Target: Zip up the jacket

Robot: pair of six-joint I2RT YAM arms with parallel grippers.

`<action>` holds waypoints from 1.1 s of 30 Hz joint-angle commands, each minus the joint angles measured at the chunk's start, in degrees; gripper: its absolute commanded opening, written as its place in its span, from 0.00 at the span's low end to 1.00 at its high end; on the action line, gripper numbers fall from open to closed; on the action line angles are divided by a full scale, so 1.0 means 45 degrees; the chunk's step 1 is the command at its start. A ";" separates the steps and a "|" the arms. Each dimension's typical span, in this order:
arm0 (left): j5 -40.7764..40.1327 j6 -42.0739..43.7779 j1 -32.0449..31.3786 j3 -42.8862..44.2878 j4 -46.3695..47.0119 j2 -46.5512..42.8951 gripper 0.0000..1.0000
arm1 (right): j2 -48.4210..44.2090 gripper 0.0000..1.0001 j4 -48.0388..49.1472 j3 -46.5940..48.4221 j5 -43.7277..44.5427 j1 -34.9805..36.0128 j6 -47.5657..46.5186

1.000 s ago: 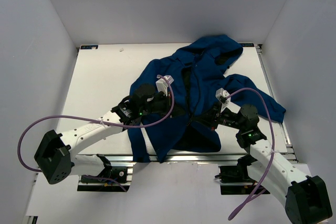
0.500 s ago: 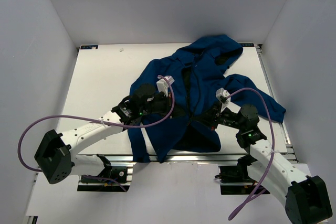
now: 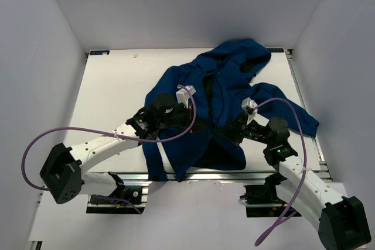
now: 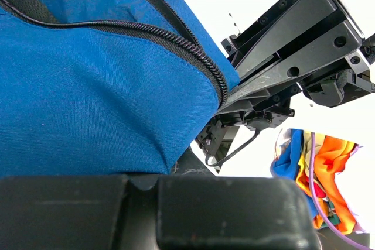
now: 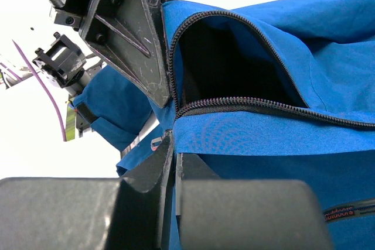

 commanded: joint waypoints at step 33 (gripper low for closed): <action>-0.0527 -0.0097 0.0068 -0.0197 0.0494 -0.0830 0.00 | 0.0792 0.00 0.0497 0.0891 -0.0492 -0.0069 -0.0209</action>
